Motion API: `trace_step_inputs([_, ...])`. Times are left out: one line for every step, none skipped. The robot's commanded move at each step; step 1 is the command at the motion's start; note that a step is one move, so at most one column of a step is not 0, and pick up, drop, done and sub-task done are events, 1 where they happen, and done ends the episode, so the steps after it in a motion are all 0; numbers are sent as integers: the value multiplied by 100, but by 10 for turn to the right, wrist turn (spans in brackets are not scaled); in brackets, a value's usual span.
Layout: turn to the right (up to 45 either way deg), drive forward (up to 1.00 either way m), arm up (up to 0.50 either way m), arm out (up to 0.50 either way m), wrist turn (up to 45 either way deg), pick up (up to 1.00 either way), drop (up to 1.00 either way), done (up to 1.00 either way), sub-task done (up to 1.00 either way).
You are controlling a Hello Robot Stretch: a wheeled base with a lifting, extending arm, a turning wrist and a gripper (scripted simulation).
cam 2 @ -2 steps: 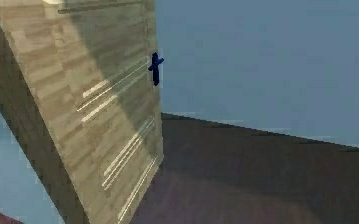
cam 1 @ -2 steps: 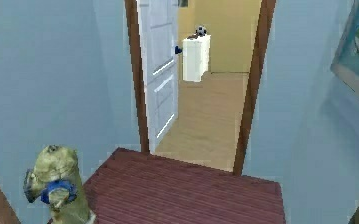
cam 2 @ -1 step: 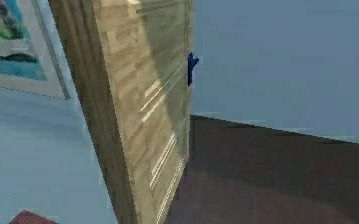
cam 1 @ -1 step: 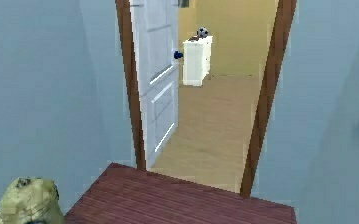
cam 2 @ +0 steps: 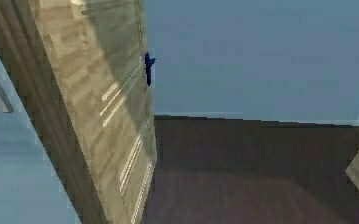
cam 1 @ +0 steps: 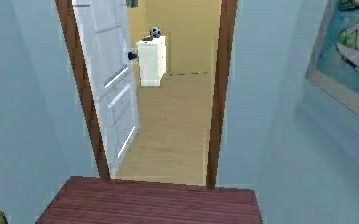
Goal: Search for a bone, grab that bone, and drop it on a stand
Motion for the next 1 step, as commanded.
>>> trace_step_inputs([0,5,0,0,0,0,0,0,0])
